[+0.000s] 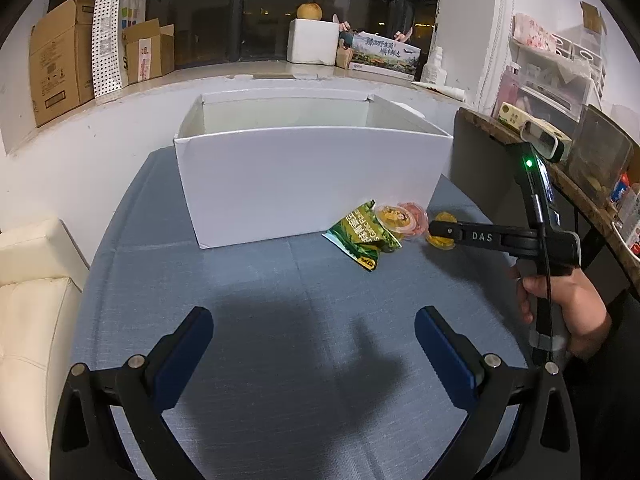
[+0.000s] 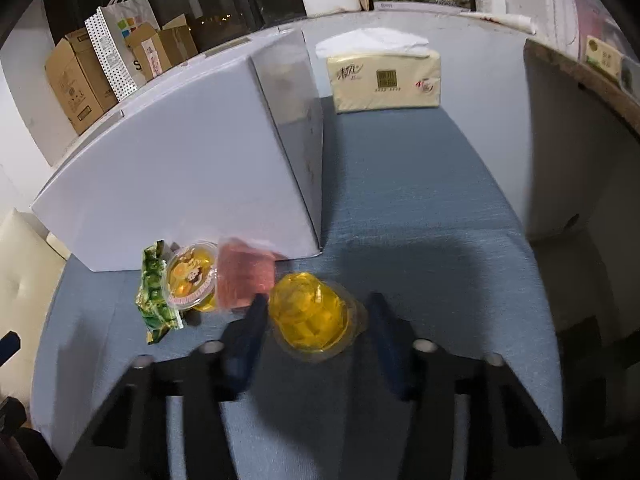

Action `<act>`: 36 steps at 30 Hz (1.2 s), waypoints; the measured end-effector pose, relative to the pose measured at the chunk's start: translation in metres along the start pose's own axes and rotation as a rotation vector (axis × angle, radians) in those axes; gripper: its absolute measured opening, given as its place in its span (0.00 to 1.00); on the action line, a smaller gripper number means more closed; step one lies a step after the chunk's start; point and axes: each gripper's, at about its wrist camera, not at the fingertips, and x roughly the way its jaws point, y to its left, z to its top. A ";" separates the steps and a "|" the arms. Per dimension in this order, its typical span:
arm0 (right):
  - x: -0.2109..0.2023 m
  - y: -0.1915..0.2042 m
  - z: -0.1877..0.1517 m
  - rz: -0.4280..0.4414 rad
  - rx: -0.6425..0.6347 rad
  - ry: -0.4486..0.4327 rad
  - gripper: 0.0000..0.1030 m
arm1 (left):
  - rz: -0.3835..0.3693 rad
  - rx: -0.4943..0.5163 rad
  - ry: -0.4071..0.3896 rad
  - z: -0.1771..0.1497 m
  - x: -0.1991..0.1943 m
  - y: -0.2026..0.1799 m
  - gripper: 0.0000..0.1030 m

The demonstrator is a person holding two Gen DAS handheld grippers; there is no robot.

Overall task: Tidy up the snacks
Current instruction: 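Grasp a yellow jelly cup with the right tool while the left tool grasps the green garlic packet, then drop the jelly cup and green packet into the white box, opening both tools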

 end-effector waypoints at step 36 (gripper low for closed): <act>-0.080 0.008 -0.055 0.116 0.034 -0.105 0.33 | -0.017 0.125 0.153 0.058 0.144 -0.060 0.52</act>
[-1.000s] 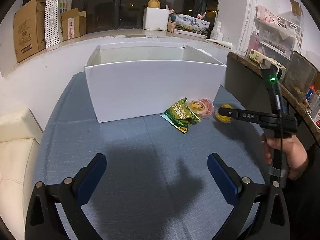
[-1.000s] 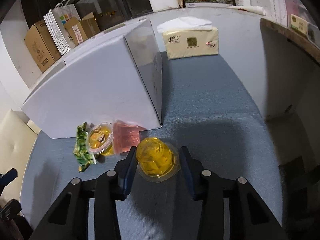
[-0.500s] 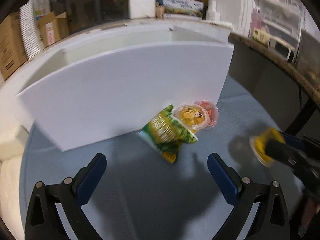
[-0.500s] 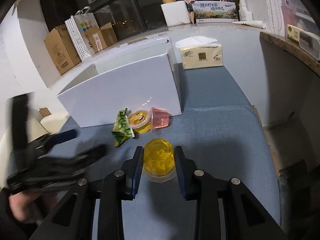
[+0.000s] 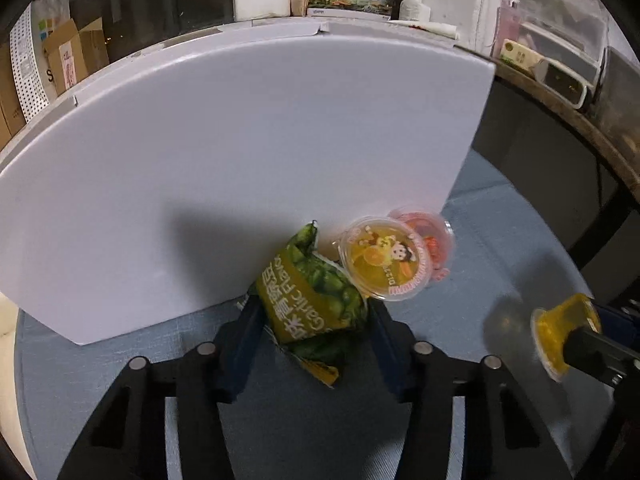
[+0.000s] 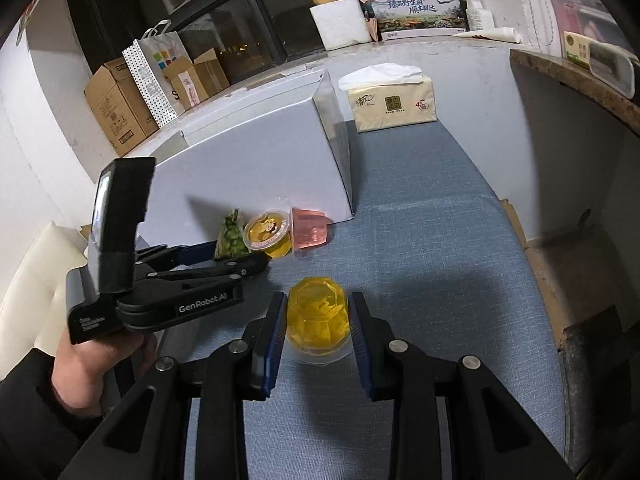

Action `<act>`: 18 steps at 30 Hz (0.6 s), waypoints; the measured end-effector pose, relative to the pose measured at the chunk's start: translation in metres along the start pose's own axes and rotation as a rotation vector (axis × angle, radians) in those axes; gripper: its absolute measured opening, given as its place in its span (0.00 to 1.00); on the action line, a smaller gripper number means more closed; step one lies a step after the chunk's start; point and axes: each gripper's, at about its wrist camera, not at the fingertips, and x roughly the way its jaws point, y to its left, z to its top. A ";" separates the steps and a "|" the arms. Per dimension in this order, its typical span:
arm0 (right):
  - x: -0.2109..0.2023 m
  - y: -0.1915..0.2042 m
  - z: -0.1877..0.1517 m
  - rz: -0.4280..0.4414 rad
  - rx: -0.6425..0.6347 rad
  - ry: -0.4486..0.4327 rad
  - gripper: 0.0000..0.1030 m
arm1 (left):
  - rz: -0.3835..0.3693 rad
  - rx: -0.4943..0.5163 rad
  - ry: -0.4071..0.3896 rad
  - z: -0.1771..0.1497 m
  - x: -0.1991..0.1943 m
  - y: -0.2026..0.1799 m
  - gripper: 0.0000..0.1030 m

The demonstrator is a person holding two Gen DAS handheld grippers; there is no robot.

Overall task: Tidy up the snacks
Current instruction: 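Drop the jelly cup and green packet into the white box, opening both tools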

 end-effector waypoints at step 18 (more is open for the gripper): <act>-0.028 0.031 0.037 0.113 -0.045 -0.106 0.33 | -0.081 -0.025 -0.270 0.010 -0.152 0.048 0.50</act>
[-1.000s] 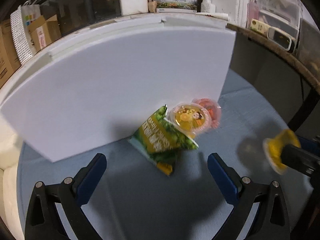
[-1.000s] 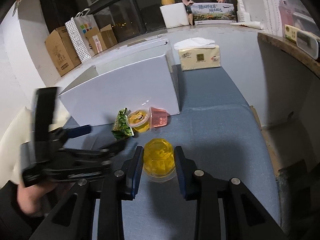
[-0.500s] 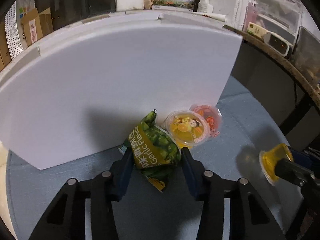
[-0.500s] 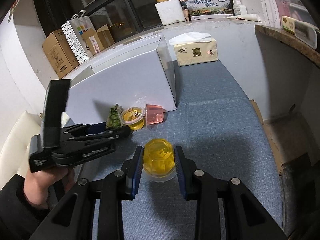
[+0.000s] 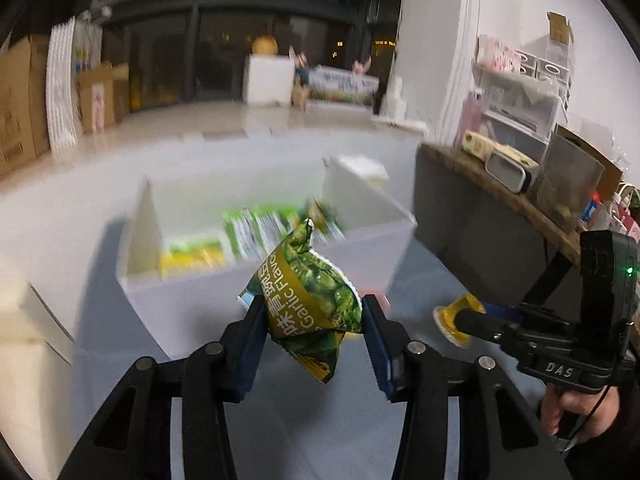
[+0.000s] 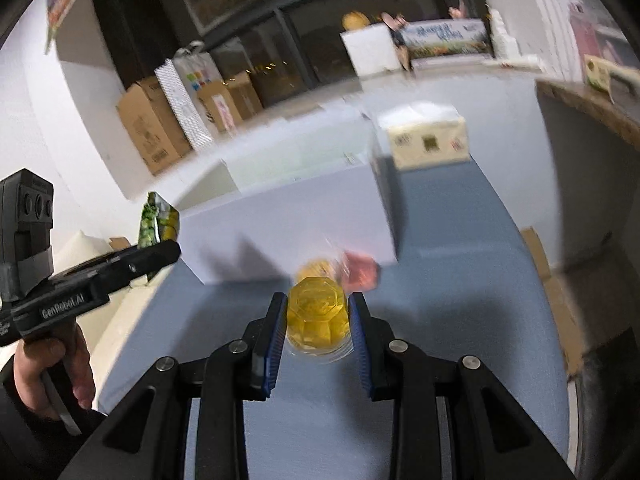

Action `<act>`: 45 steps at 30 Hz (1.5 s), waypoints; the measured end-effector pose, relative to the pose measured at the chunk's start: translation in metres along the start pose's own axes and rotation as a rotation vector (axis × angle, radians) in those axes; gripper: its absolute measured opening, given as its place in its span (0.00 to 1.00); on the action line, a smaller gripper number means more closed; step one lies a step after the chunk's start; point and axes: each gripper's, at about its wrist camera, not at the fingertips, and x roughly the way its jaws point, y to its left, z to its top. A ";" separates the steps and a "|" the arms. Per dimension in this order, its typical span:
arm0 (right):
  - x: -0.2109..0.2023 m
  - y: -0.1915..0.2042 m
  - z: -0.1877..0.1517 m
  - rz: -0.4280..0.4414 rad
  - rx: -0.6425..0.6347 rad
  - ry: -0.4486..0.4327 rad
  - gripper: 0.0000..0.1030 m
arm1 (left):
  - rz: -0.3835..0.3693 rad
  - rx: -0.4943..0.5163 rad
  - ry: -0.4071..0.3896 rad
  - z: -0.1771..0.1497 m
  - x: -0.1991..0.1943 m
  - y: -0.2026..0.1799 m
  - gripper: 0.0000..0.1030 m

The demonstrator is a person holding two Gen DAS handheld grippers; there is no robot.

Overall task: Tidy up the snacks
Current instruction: 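Drop the jelly cup and green packet into the white box, opening both tools, then grasp the cartoon-printed orange jelly cup with the right tool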

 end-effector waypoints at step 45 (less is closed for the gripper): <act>0.033 0.010 -0.034 0.002 -0.010 0.076 1.00 | 0.001 -0.121 -0.007 -0.065 -0.018 0.003 1.00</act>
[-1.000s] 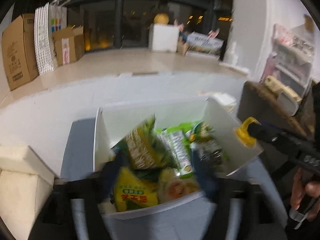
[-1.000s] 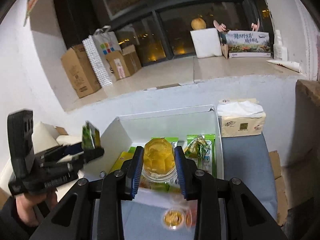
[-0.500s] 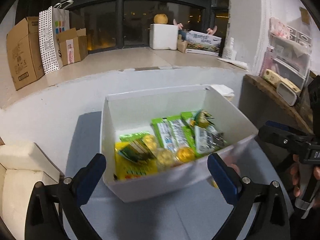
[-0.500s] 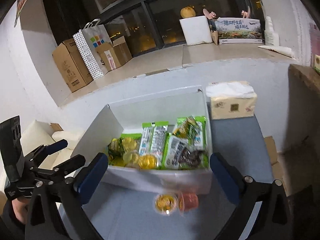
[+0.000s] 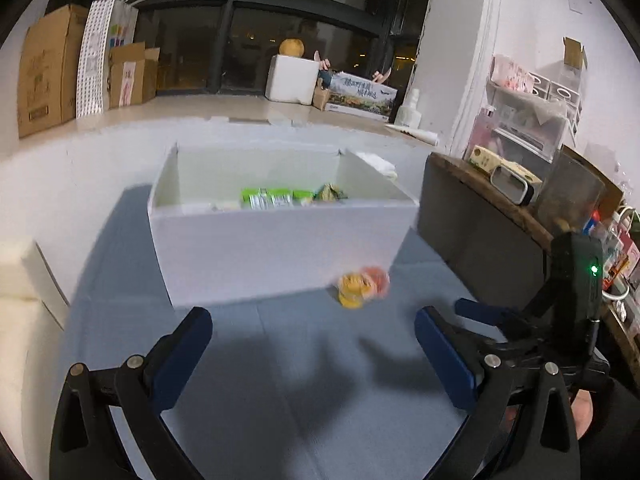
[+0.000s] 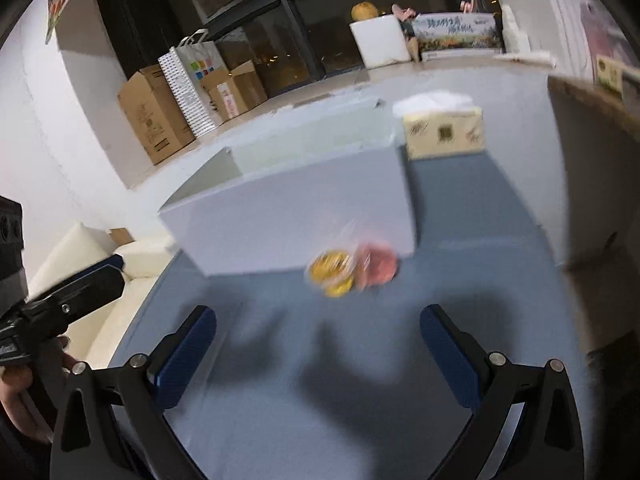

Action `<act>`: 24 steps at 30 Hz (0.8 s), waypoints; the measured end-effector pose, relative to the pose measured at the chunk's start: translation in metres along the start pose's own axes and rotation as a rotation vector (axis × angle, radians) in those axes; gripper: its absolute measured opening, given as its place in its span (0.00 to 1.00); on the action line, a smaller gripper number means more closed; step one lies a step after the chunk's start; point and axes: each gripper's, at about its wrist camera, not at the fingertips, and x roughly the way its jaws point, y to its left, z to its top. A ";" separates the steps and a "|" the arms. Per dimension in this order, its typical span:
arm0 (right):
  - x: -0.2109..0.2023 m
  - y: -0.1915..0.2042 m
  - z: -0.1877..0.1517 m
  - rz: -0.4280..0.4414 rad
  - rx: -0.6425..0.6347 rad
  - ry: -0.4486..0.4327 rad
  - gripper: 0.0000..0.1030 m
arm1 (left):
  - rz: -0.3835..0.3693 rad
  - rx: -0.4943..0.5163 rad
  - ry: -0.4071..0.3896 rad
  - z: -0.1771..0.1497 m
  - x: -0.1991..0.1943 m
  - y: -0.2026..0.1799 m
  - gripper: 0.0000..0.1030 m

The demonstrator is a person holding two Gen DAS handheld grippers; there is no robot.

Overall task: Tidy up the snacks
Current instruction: 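Grasp the cartoon-printed orange jelly cup with the right tool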

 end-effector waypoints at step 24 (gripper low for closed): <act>0.079 0.006 0.037 -0.087 -0.062 0.098 0.78 | 0.059 0.003 0.026 -0.009 0.006 0.013 1.00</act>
